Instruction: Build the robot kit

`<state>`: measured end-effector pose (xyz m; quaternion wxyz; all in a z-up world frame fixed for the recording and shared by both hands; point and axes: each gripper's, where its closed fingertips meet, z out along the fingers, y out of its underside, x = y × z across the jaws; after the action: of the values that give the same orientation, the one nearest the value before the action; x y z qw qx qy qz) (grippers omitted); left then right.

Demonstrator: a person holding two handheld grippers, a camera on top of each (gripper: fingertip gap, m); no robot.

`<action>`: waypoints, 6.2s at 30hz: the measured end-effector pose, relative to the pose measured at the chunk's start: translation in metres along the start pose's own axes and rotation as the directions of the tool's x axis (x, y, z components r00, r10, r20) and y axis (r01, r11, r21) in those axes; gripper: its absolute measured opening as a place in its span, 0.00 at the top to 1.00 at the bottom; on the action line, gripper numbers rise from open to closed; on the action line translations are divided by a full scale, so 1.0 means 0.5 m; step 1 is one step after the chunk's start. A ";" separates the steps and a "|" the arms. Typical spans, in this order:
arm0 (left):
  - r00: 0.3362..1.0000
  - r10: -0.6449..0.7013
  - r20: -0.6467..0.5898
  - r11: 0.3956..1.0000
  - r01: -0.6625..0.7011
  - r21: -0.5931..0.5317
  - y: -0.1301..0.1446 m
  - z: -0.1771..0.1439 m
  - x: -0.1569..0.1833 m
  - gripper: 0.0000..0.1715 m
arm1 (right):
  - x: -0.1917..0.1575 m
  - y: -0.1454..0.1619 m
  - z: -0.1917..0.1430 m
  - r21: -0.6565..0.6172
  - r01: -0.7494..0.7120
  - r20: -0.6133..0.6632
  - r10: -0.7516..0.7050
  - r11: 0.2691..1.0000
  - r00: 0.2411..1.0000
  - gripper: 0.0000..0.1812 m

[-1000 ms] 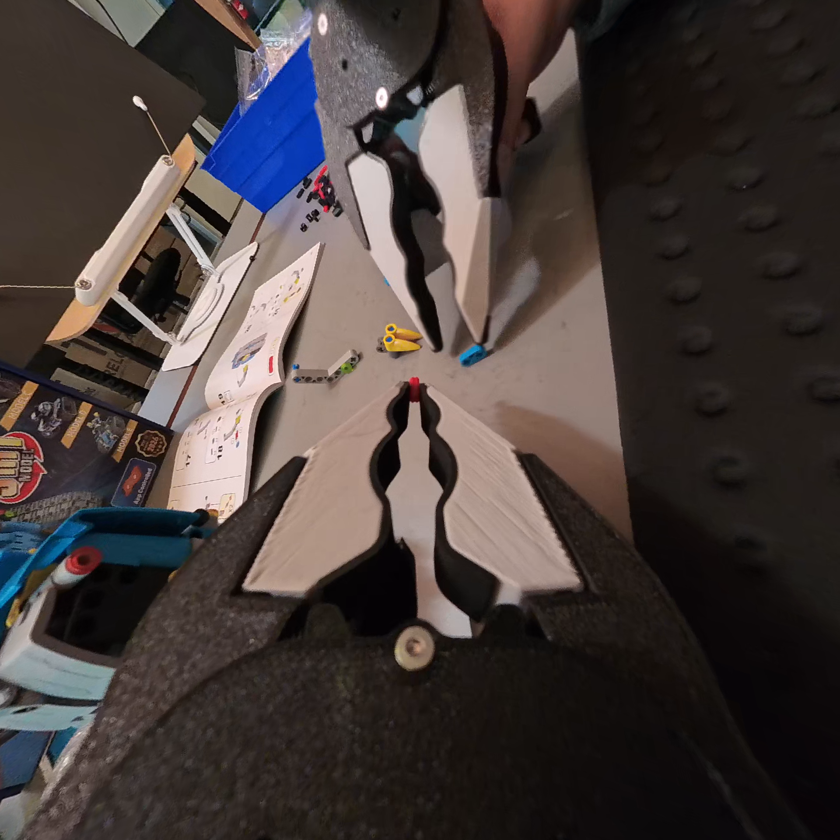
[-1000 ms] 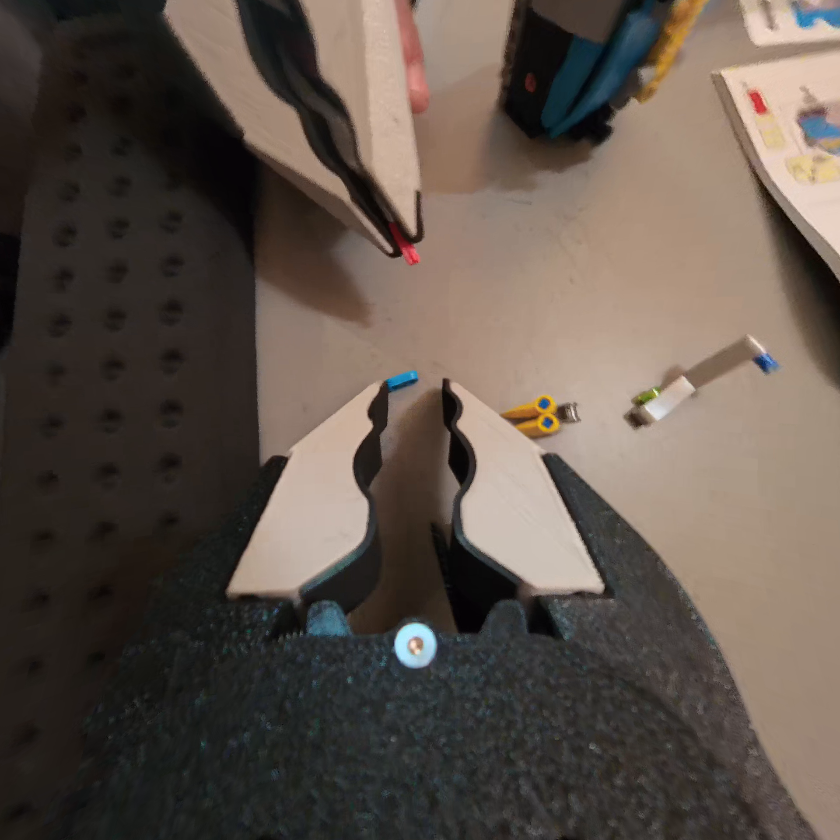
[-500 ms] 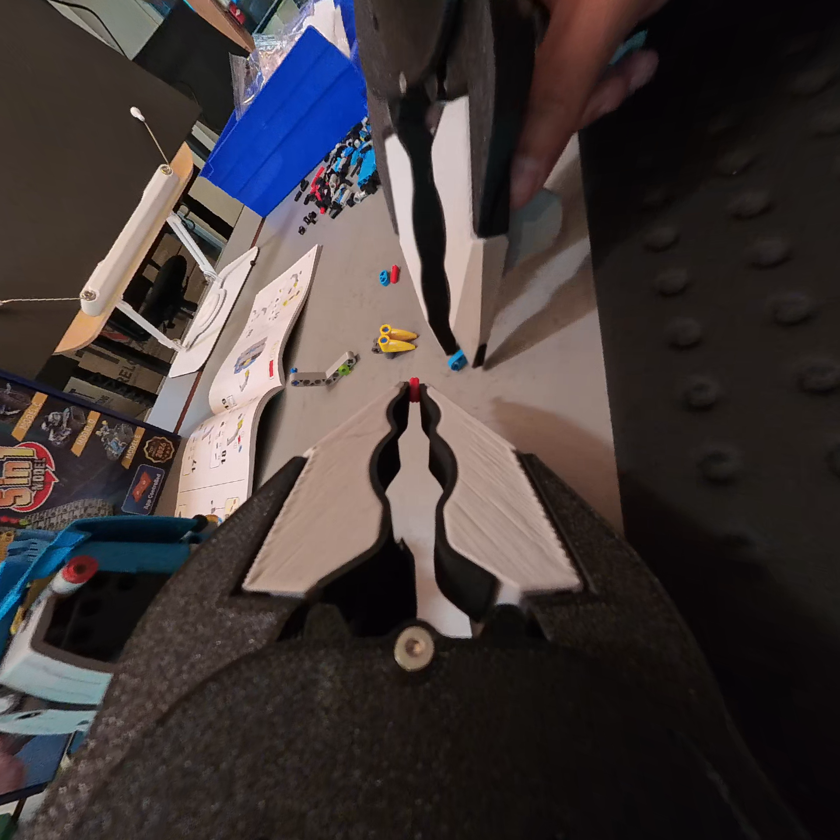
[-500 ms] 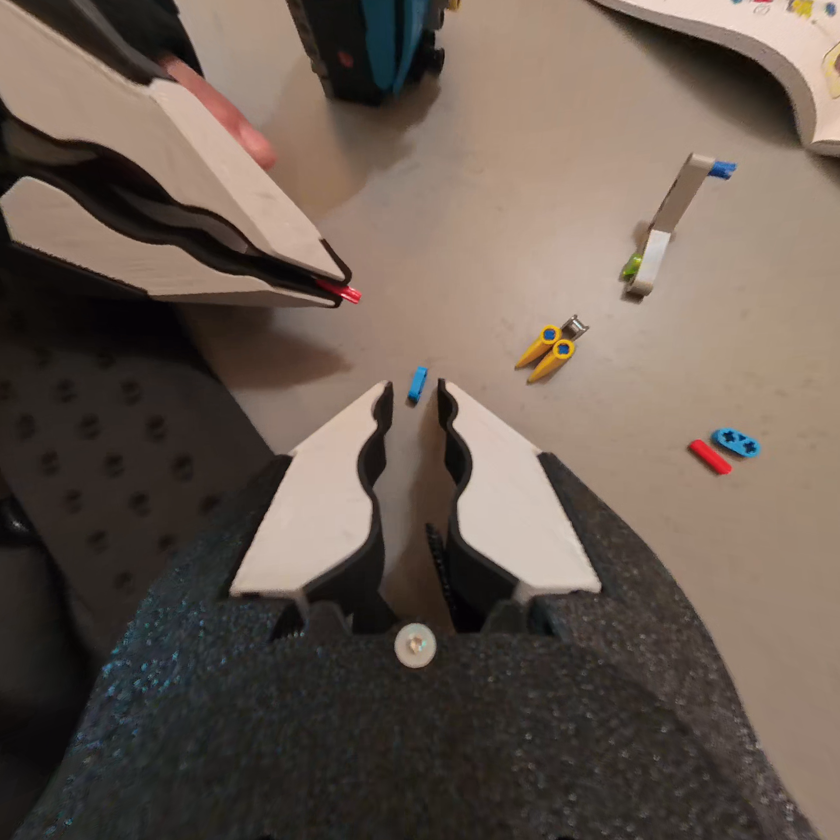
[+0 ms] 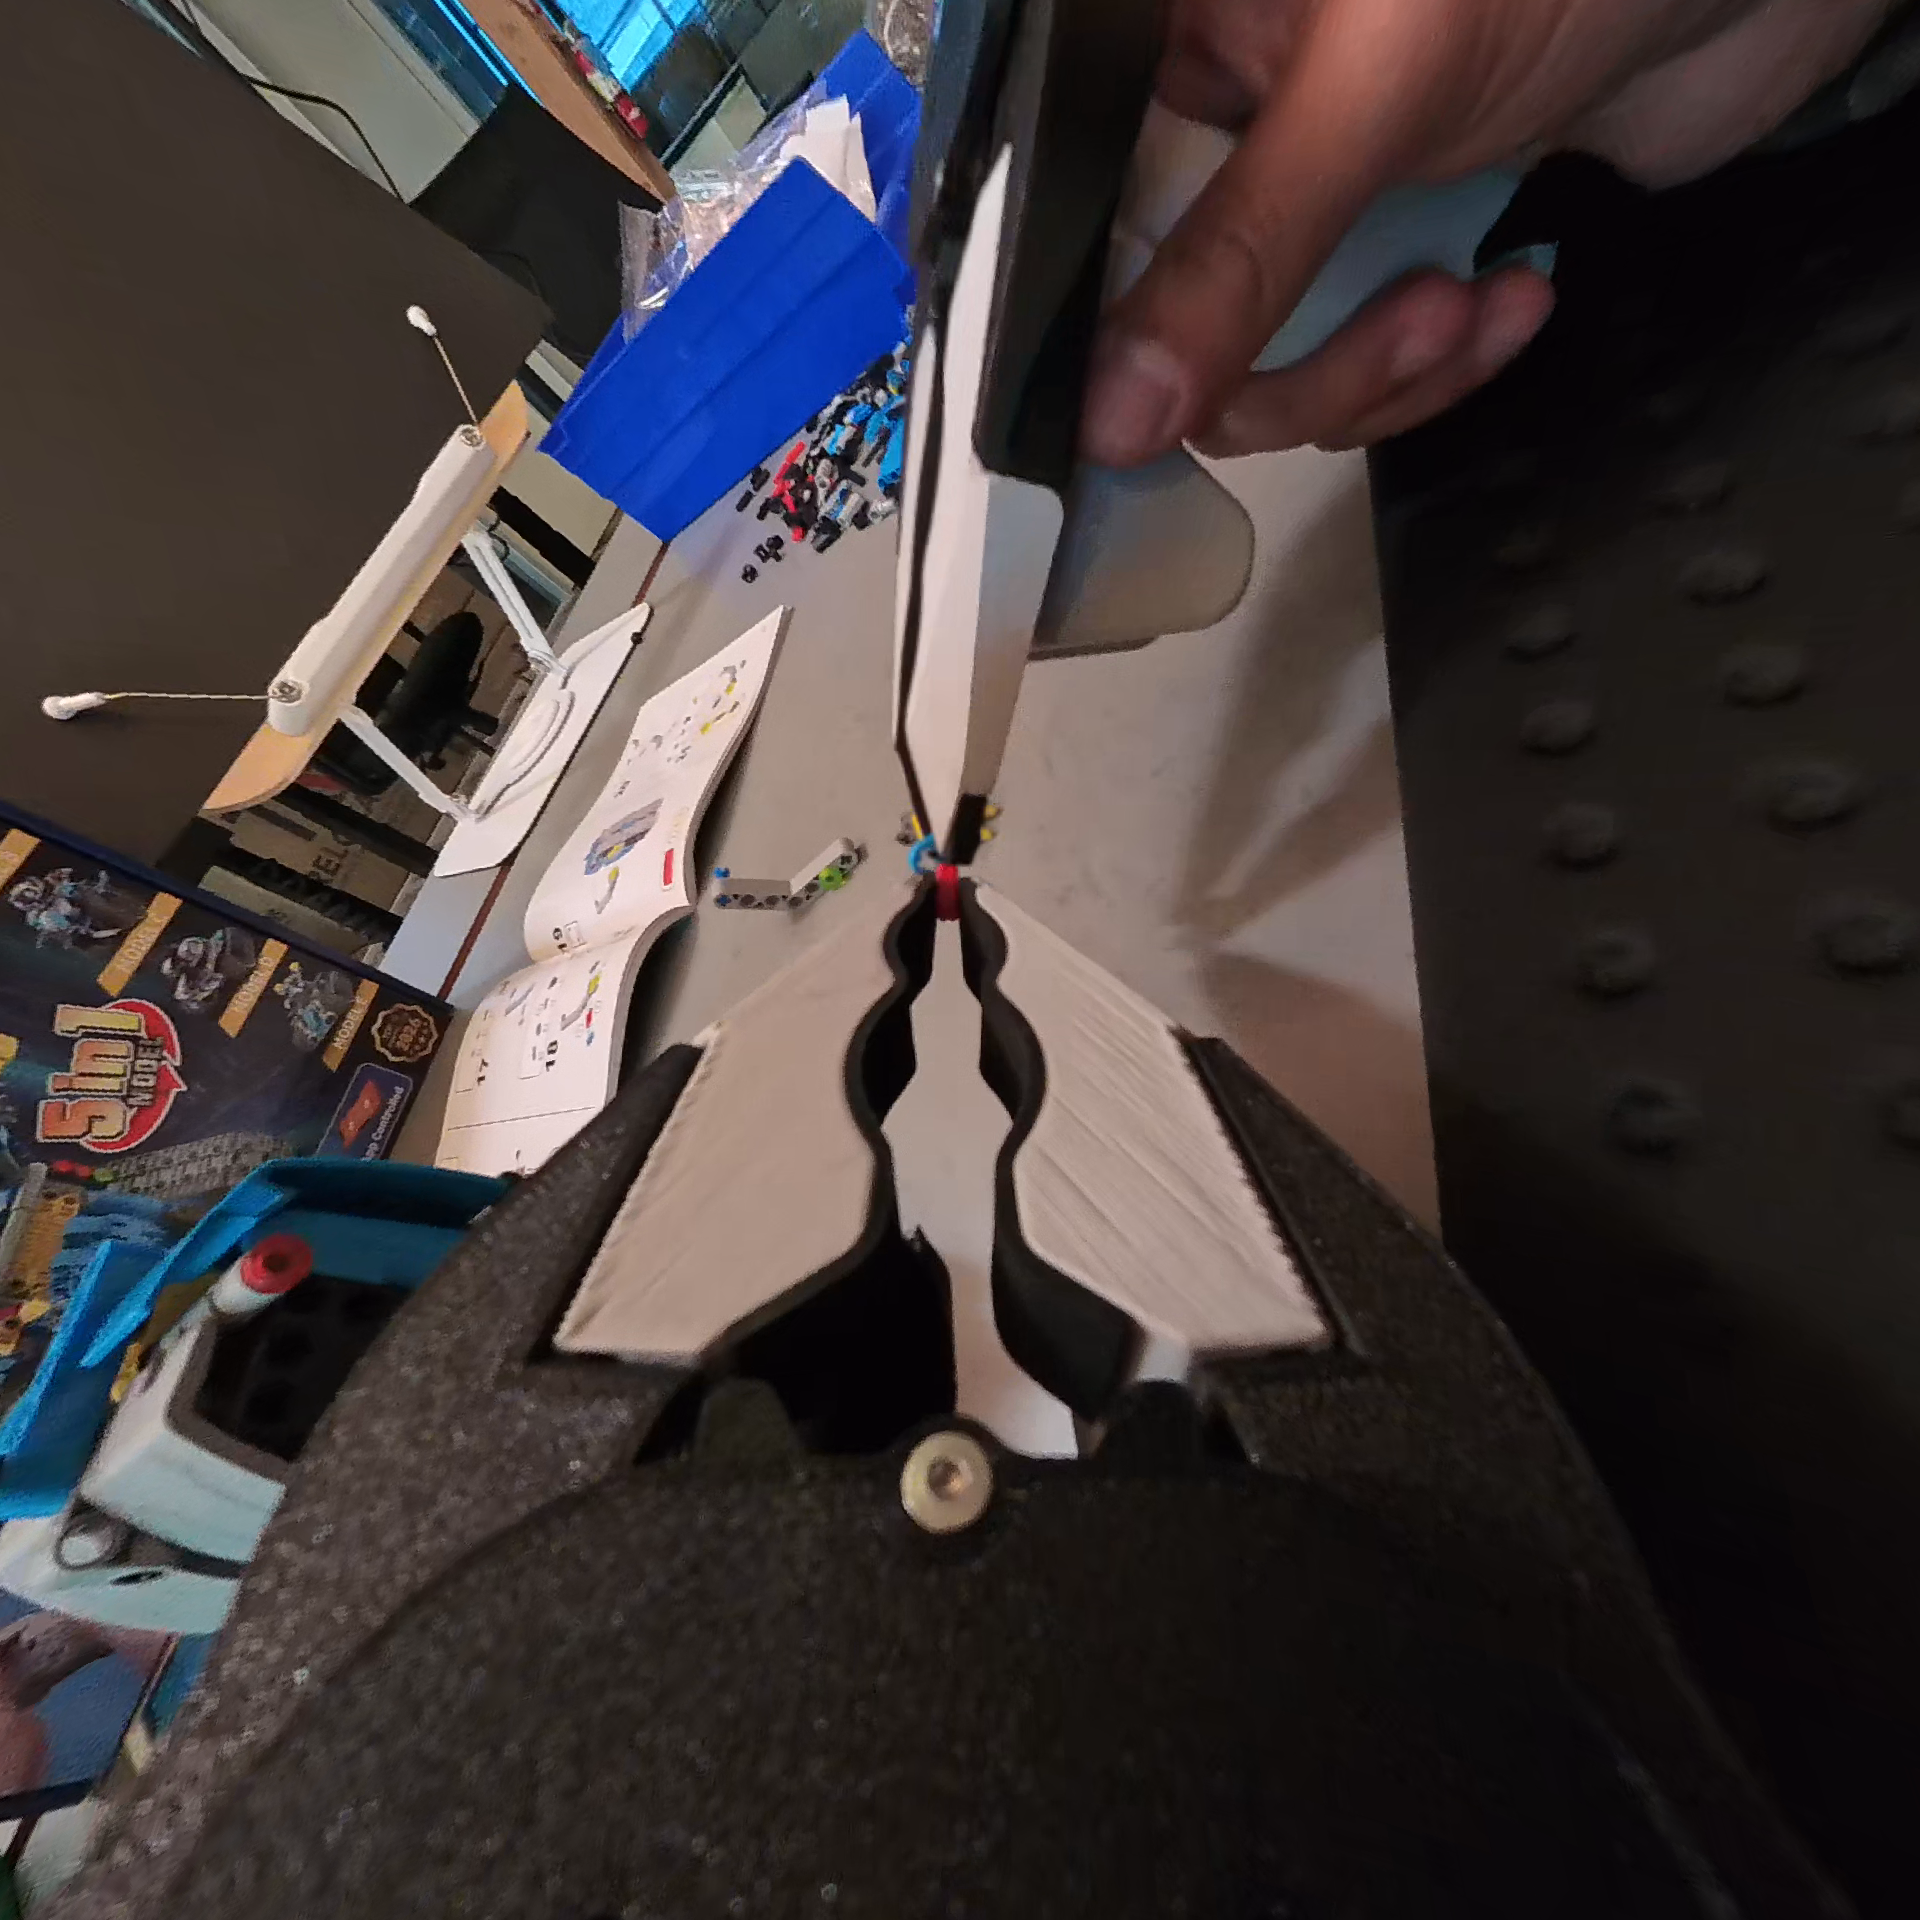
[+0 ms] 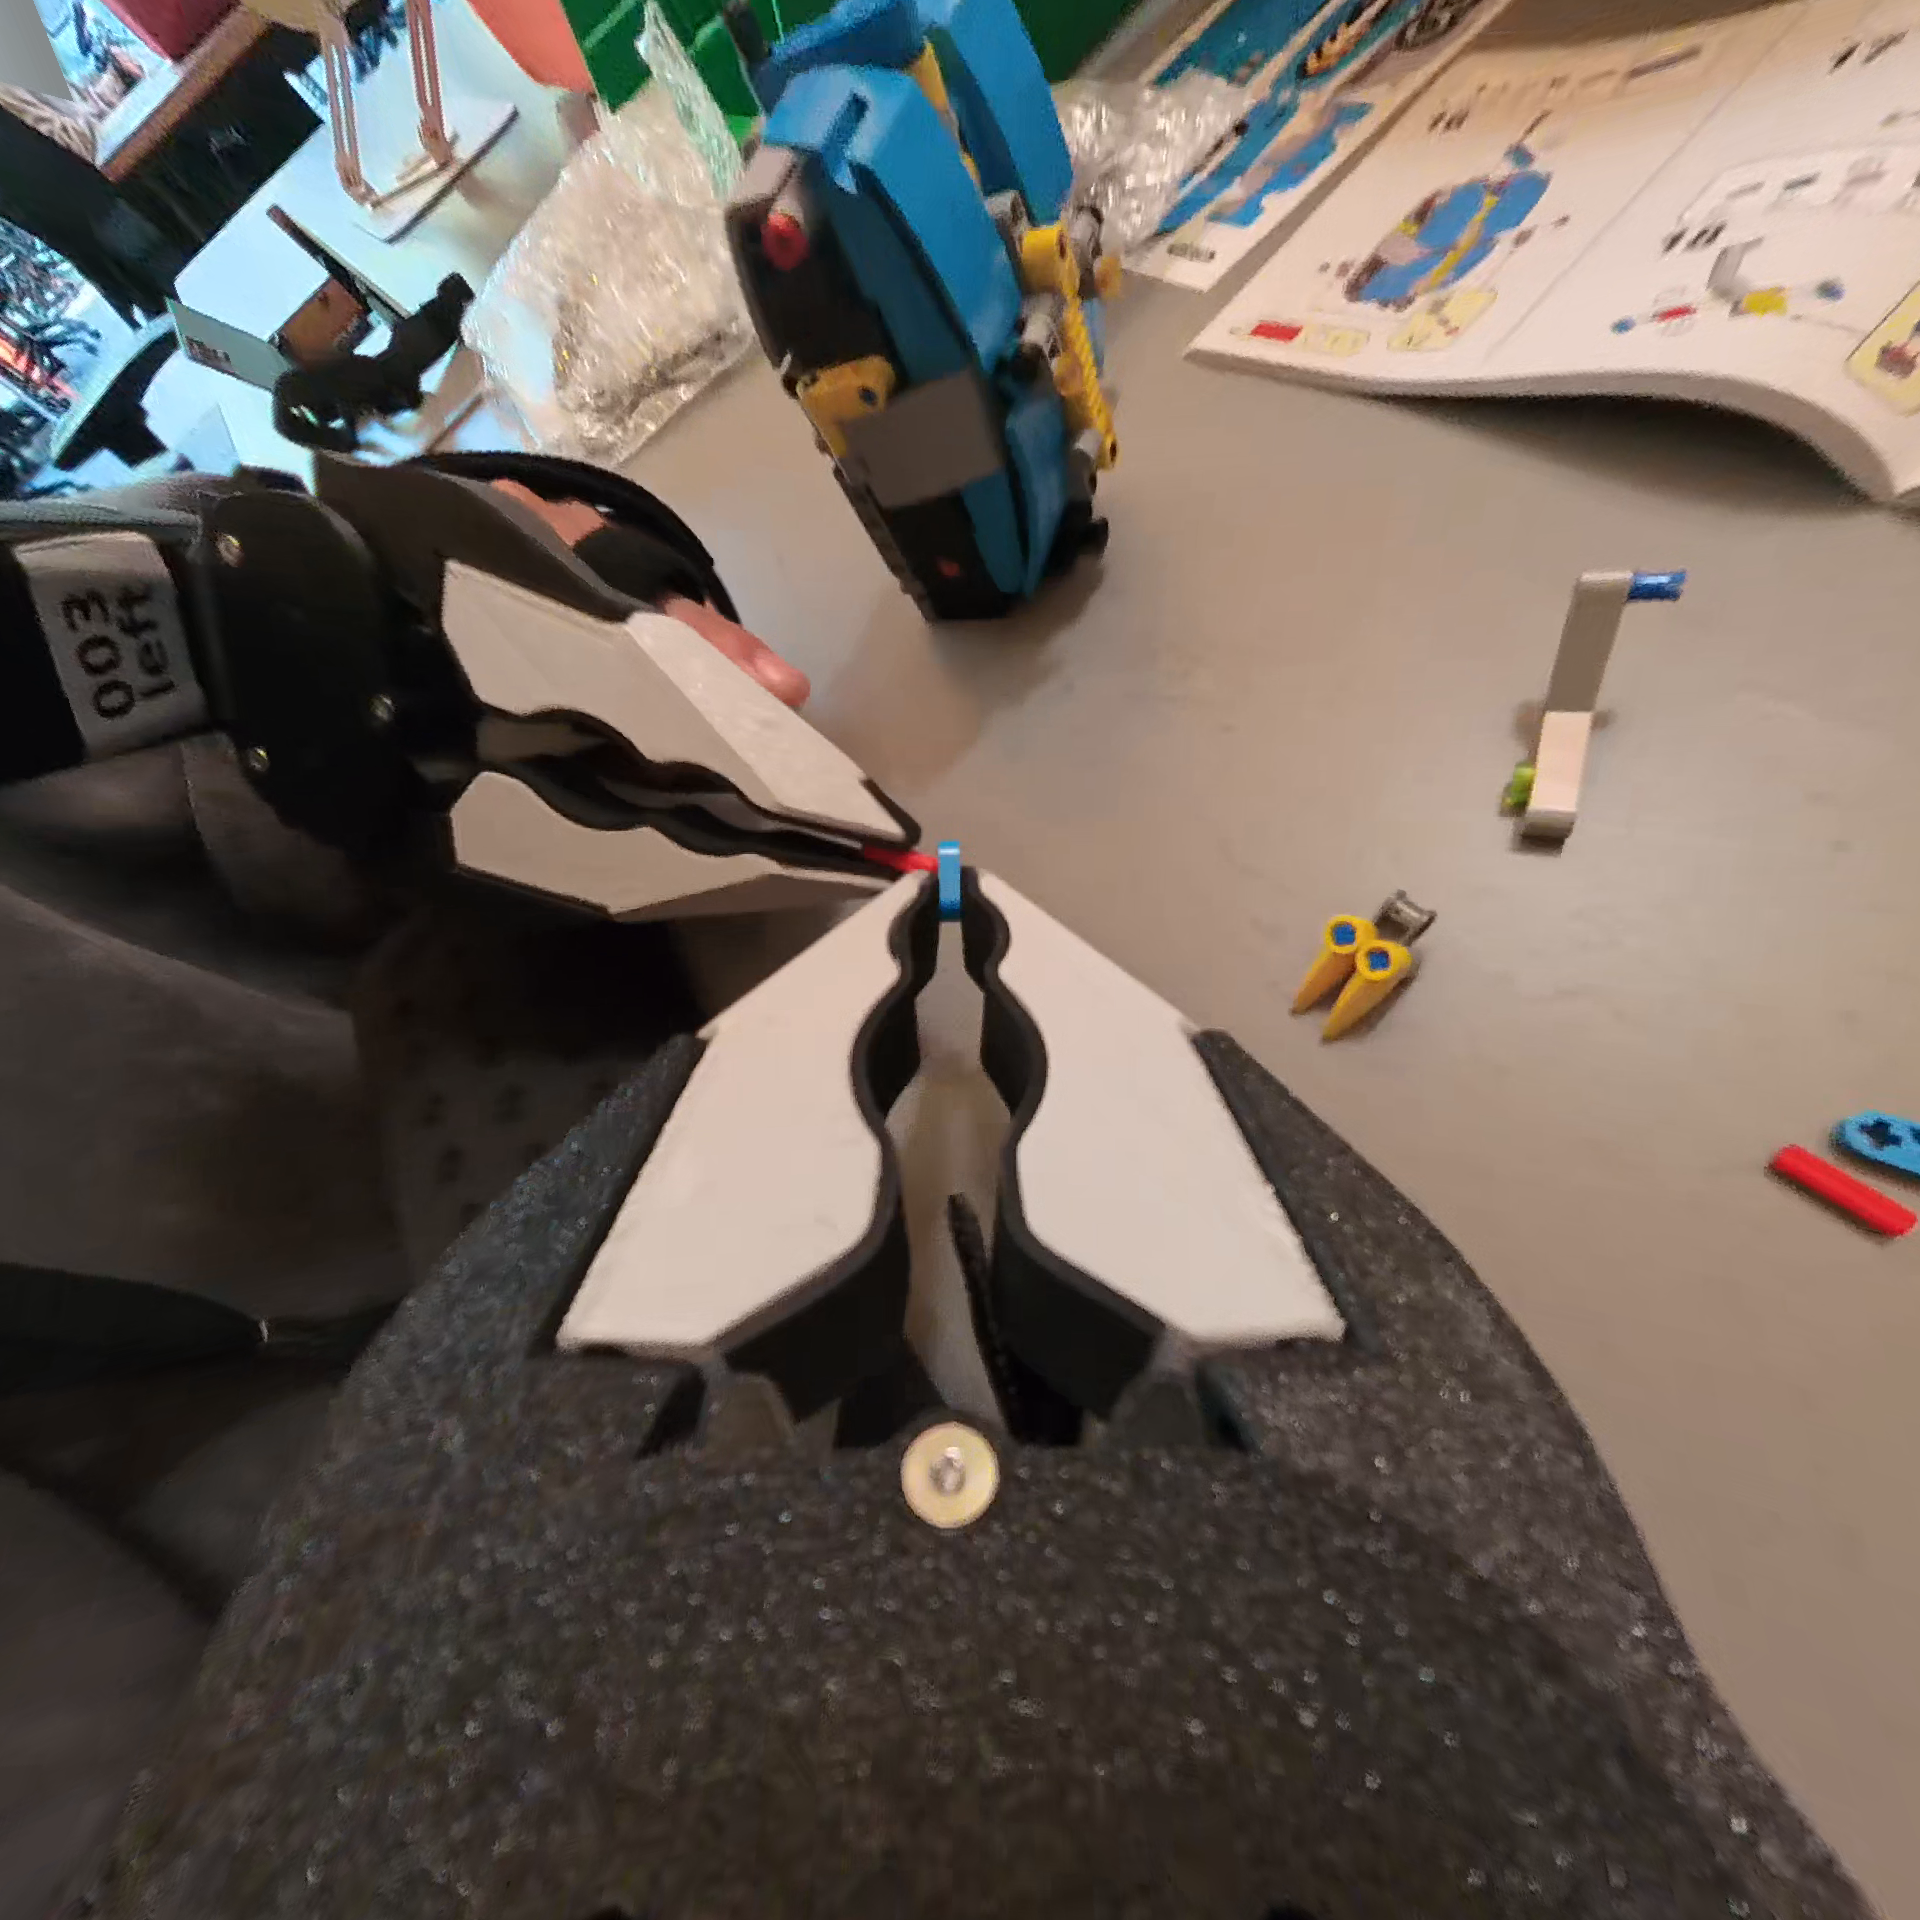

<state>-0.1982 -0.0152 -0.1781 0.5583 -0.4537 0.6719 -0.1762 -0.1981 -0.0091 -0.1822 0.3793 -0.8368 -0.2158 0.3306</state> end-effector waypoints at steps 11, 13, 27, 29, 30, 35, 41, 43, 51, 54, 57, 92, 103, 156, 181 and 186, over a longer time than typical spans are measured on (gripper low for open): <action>1.000 -0.026 -0.004 1.000 0.026 -0.003 0.001 0.000 -0.001 0.98 | 0.002 -0.003 0.003 0.011 0.010 -0.015 -0.009 1.000 1.000 0.98; 1.000 -0.023 0.001 1.000 0.023 -0.003 0.000 -0.001 -0.001 0.98 | 0.002 -0.004 0.003 0.013 0.026 -0.021 -0.026 1.000 0.999 0.98; 0.993 -0.093 0.068 0.990 0.085 0.112 -0.040 -0.027 -0.035 0.98 | -0.024 -0.048 -0.013 0.112 0.338 -0.118 -0.326 0.934 0.938 0.98; 0.987 -0.135 0.083 0.979 0.120 0.165 -0.057 -0.040 -0.047 0.98 | -0.039 -0.068 -0.024 0.179 0.399 -0.138 -0.378 0.899 0.915 0.98; 0.984 -0.155 0.089 0.973 0.137 0.187 -0.065 -0.046 -0.052 0.98 | -0.046 -0.076 -0.028 0.206 0.427 -0.157 -0.400 0.881 0.903 0.98; 0.965 -0.233 0.117 0.937 0.190 0.292 -0.096 -0.078 -0.077 0.98 | -0.078 -0.116 -0.045 0.313 0.552 -0.291 -0.475 0.773 0.831 0.98; 0.936 -0.337 0.105 0.889 0.280 0.362 -0.108 -0.098 -0.099 0.98 | -0.097 -0.144 -0.050 0.314 0.720 -0.500 -0.537 0.619 0.679 0.98; 0.917 -0.393 0.068 0.857 0.339 0.387 -0.110 -0.102 -0.105 0.98 | -0.101 -0.151 -0.049 0.317 0.747 -0.525 -0.547 0.585 0.652 0.98; 0.886 -0.463 0.019 0.790 0.403 0.461 -0.124 -0.121 -0.119 0.98 | -0.121 -0.168 -0.052 0.388 0.743 -0.534 -0.524 0.545 0.663 0.98; 0.876 -0.482 0.005 0.776 0.424 0.467 -0.123 -0.121 -0.121 0.98 | -0.122 -0.170 -0.052 0.369 0.756 -0.554 -0.525 0.541 0.646 0.98; 0.854 -0.519 -0.028 0.747 0.469 0.472 -0.123 -0.121 -0.123 0.98 | -0.123 -0.174 -0.054 0.268 0.843 -0.652 -0.556 0.466 0.515 0.98; 0.597 -0.696 -0.399 0.448 0.795 0.409 -0.123 -0.118 -0.124 0.98 | -0.124 -0.168 -0.058 0.390 0.744 -0.476 -0.572 0.543 0.668 0.98; 0.512 -0.699 -0.499 0.290 0.841 0.457 -0.146 -0.139 -0.135 0.99 | -0.146 -0.185 -0.068 0.473 0.711 -0.521 -0.487 0.520 0.702 0.98; 0.391 -0.721 -0.573 0.345 0.919 0.193 -0.117 -0.087 -0.078 0.99 | -0.107 -0.130 -0.060 0.369 0.748 -0.396 -0.635 0.552 0.664 0.98; 0.380 -0.728 -0.571 0.361 0.920 0.152 -0.108 -0.082 -0.070 1.00 | -0.097 -0.117 -0.058 0.313 0.809 -0.430 -0.686 0.497 0.587 0.98; 0.362 -0.726 -0.585 0.353 0.926 0.136 -0.108 -0.080 -0.068 0.99 | -0.096 -0.112 -0.058 0.326 0.780 -0.388 -0.678 0.533 0.625 0.98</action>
<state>-0.2134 -0.0272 -0.1054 0.3081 -0.5431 0.3781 -0.6835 -0.2164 -0.0179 -0.1057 0.6918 -0.5814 -0.4186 0.0900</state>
